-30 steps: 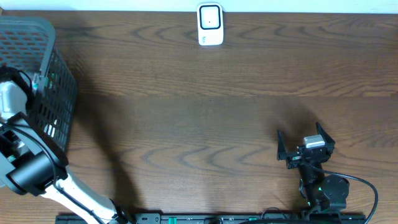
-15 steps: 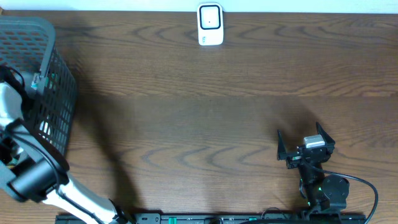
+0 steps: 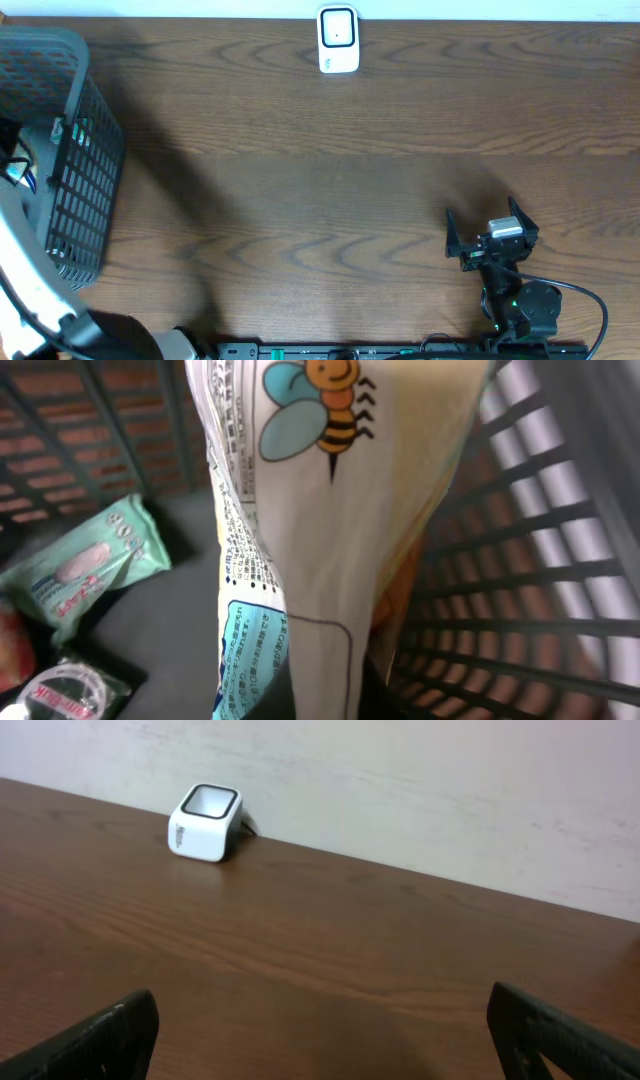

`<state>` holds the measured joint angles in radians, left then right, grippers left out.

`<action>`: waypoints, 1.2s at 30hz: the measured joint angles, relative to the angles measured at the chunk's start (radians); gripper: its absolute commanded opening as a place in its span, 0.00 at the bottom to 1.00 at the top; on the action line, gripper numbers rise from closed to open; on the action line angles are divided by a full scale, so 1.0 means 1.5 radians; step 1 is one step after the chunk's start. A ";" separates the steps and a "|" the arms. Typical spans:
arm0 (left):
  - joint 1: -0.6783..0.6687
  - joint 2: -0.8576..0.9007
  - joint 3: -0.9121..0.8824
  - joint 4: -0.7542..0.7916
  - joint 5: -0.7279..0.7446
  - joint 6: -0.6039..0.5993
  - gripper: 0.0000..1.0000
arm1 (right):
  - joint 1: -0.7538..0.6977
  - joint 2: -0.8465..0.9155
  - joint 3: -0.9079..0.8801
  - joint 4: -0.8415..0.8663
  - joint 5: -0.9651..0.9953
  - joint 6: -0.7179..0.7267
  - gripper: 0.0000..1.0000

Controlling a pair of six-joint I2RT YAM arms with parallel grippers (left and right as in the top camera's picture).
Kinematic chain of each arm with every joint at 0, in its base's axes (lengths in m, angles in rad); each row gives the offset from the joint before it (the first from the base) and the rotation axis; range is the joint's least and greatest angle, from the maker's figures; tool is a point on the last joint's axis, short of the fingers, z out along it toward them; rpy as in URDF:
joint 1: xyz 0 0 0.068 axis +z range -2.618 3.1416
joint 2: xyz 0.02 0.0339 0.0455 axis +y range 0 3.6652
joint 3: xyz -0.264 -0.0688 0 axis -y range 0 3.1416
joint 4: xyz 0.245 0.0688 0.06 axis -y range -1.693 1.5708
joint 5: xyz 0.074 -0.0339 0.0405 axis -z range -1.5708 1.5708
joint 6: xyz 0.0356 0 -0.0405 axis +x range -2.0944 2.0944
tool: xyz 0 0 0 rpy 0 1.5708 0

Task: Scan the item barcode
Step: 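Lift the white bag out and carry it toward the scanner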

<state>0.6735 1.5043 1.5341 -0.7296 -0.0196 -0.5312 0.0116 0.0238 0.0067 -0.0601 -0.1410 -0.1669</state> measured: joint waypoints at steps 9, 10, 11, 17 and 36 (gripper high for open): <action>-0.003 -0.115 0.000 0.072 0.136 -0.010 0.07 | 0.000 0.000 0.000 0.000 0.000 0.000 0.99; -0.007 -0.129 0.000 0.081 0.152 -0.010 0.07 | 0.000 0.000 0.000 0.000 0.000 0.000 0.99; -0.012 -0.144 0.000 0.091 0.169 -0.010 0.07 | 0.000 0.000 0.000 0.000 0.000 0.000 0.99; -0.115 -0.204 0.000 0.132 0.257 -0.010 0.07 | 0.000 0.000 0.000 0.000 0.000 0.000 0.99; -0.707 -0.007 0.000 0.054 0.183 0.092 0.07 | 0.000 0.000 0.000 0.000 0.000 0.000 0.99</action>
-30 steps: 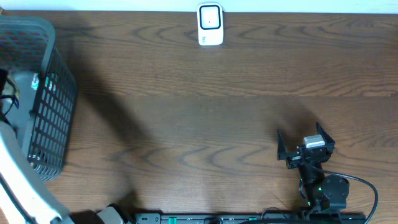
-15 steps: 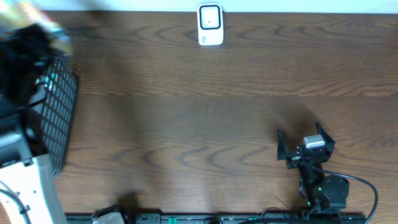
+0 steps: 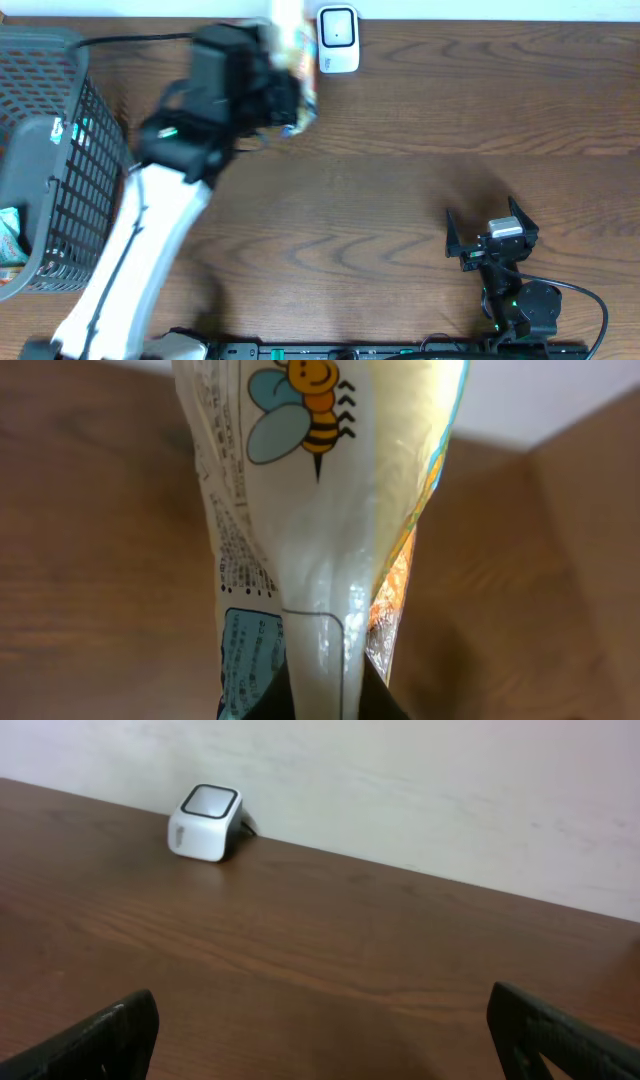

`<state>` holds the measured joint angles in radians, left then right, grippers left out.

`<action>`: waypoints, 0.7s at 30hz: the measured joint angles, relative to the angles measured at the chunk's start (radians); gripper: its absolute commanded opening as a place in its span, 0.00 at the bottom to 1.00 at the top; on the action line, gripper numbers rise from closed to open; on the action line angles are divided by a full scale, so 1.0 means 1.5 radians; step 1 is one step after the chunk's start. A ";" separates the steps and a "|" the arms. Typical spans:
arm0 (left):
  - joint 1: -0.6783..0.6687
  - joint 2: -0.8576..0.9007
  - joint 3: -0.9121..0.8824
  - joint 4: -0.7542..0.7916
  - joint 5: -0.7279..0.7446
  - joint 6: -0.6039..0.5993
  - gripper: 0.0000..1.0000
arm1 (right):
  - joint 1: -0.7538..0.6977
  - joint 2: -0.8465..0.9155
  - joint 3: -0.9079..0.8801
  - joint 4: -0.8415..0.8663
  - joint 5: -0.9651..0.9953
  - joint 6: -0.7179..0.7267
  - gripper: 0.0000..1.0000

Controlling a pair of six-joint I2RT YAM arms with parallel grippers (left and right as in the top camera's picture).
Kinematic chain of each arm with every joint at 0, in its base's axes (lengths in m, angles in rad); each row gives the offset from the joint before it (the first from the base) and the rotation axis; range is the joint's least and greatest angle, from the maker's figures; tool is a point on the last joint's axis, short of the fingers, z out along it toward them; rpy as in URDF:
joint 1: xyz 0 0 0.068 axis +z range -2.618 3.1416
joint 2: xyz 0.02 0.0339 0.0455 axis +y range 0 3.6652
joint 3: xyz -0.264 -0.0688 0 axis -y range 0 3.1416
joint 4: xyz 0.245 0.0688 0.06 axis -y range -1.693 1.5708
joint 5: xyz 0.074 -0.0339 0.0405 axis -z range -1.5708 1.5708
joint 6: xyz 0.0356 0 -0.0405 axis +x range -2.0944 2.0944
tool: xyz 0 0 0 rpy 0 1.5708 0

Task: Scan the item barcode
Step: 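Lift the white bag out and carry it toward the scanner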

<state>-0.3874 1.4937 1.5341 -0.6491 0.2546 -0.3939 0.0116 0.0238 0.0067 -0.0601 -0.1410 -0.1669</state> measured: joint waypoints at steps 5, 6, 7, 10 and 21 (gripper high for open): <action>-0.064 0.097 0.000 0.007 -0.072 0.007 0.07 | 0.000 0.000 0.000 0.000 0.000 0.000 0.99; -0.072 0.116 0.000 0.009 -0.081 0.007 0.07 | 0.000 0.000 0.000 0.000 0.000 0.000 0.99; -0.081 0.141 0.000 0.014 -0.090 0.007 0.07 | 0.000 0.000 0.000 0.000 0.000 0.000 0.99; -0.096 0.194 0.000 0.021 -0.105 0.007 0.07 | 0.000 0.000 0.000 0.000 0.000 0.000 0.99; -0.121 0.304 0.000 0.031 -0.119 -0.020 0.37 | 0.000 0.000 0.000 0.000 0.000 0.000 0.99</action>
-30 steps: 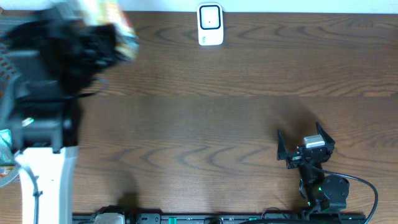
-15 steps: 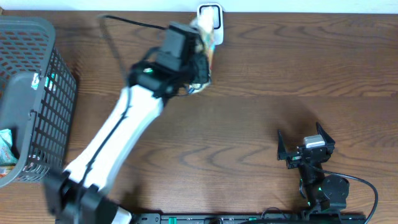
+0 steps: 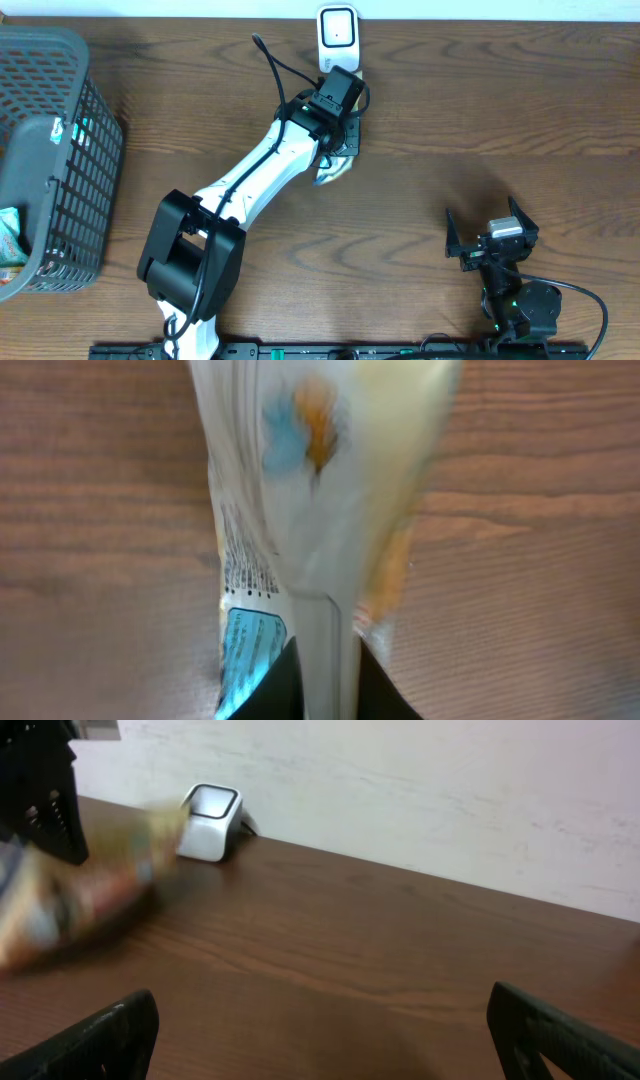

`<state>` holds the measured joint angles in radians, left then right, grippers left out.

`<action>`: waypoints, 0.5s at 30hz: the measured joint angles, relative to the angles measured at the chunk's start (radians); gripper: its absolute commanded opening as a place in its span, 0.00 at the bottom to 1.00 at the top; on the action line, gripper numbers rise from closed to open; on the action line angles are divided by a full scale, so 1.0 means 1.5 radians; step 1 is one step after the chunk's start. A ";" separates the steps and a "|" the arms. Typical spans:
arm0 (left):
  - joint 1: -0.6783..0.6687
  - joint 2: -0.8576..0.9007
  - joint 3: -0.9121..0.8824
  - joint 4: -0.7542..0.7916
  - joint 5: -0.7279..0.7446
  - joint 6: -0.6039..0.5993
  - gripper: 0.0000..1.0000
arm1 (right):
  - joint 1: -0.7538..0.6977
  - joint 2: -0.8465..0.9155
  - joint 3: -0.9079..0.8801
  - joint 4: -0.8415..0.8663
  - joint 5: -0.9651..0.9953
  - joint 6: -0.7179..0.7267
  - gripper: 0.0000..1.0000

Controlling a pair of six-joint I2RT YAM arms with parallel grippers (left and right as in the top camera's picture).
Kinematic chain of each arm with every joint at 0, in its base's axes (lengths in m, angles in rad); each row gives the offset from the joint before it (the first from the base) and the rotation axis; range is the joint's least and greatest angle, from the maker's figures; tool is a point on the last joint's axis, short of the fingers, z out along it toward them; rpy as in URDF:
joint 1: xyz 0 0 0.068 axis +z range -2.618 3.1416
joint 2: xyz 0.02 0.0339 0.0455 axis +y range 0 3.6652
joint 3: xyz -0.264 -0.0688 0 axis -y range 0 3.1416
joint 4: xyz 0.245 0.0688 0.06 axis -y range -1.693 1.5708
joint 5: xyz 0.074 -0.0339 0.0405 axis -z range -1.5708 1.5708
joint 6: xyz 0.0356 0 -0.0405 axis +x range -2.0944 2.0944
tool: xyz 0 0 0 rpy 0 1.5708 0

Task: Scan the item barcode
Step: 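Lift the white bag out and carry it toward the scanner, then release the white bag on the table in front of the scanner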

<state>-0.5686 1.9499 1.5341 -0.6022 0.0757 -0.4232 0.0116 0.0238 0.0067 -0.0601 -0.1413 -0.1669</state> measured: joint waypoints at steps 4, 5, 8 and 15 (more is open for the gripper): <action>-0.001 -0.001 0.000 0.004 -0.001 -0.011 0.56 | 0.000 0.000 0.000 0.000 0.000 0.000 0.99; -0.001 -0.001 0.000 0.005 -0.002 -0.014 0.56 | 0.000 0.000 0.000 0.000 0.000 0.000 0.99; -0.001 -0.003 0.000 0.005 -0.003 -0.016 0.56 | 0.000 0.000 0.000 0.000 0.000 0.000 0.99; 0.009 -0.100 0.000 -0.003 -0.002 -0.001 0.62 | 0.000 0.000 0.000 0.000 0.000 0.000 0.99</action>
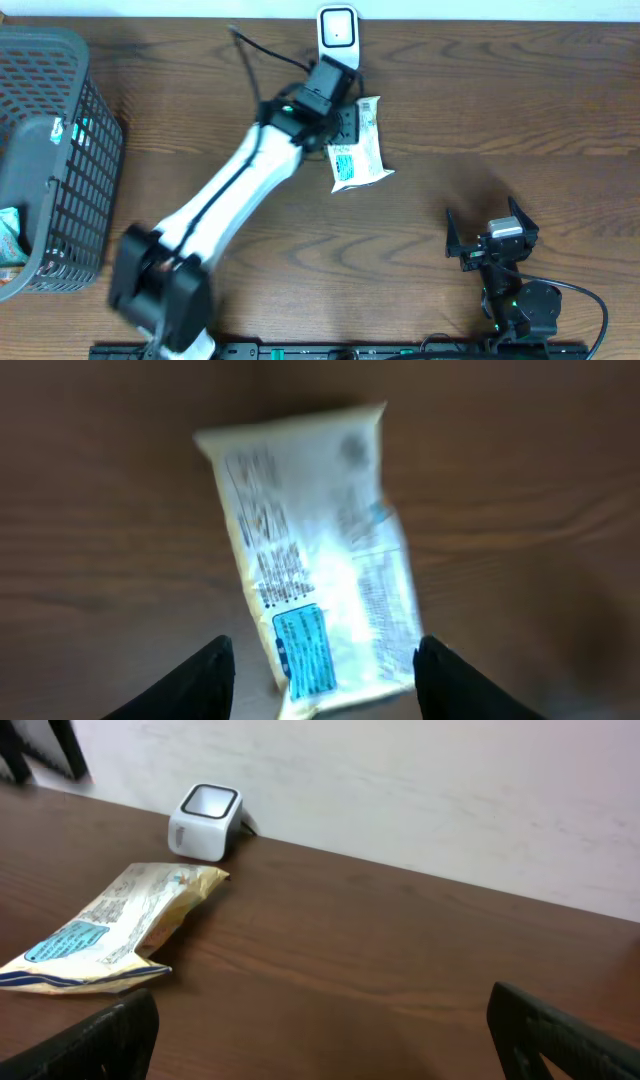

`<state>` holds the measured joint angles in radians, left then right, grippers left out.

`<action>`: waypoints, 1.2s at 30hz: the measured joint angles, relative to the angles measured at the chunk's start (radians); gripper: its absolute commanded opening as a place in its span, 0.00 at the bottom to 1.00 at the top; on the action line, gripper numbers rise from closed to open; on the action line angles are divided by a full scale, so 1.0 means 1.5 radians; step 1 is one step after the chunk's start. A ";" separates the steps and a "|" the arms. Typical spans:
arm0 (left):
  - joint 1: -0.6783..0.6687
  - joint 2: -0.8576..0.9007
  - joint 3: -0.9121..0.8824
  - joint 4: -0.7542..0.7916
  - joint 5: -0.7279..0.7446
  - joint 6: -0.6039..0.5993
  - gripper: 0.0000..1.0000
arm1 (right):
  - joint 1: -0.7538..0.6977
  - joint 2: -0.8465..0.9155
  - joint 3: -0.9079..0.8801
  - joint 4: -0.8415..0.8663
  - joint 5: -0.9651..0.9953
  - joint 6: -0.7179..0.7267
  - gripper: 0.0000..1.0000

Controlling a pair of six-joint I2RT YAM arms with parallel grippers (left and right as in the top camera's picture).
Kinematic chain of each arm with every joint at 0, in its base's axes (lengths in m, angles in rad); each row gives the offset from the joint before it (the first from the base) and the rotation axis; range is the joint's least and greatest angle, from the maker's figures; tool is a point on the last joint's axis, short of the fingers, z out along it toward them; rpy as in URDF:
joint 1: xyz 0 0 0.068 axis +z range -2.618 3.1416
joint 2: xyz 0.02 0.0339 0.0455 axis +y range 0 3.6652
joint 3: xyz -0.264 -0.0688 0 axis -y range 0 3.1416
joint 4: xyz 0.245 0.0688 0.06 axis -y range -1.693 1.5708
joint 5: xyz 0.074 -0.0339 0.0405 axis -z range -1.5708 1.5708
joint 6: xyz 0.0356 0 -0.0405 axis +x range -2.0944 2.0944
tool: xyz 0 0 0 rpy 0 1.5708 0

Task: Scan the item barcode
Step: 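Release the white bag on the table in front of the scanner, then move the left gripper back over the grey basket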

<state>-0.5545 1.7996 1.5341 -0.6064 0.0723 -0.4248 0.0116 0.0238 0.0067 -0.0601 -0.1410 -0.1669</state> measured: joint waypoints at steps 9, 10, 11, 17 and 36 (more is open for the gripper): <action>0.086 -0.231 0.011 -0.099 -0.001 0.042 0.83 | 0.000 0.000 0.000 0.000 0.000 0.000 0.99; 0.096 -0.243 0.011 -0.113 -0.001 0.042 0.84 | 0.000 0.000 0.000 0.000 0.000 0.000 0.99; 0.109 -0.257 0.011 -0.132 -0.001 0.043 0.85 | 0.000 0.000 0.000 0.000 0.000 0.000 0.99; 0.181 -0.298 0.011 -0.217 -0.001 0.045 0.86 | 0.000 0.000 0.000 0.000 0.000 0.000 0.99; 0.237 -0.303 0.011 -0.291 -0.001 0.045 0.86 | 0.000 0.000 0.000 0.000 0.000 0.000 0.99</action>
<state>-0.1997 1.3449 1.5513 -1.0435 0.0711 -0.3580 0.0116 0.0238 0.0067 -0.0601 -0.1410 -0.1669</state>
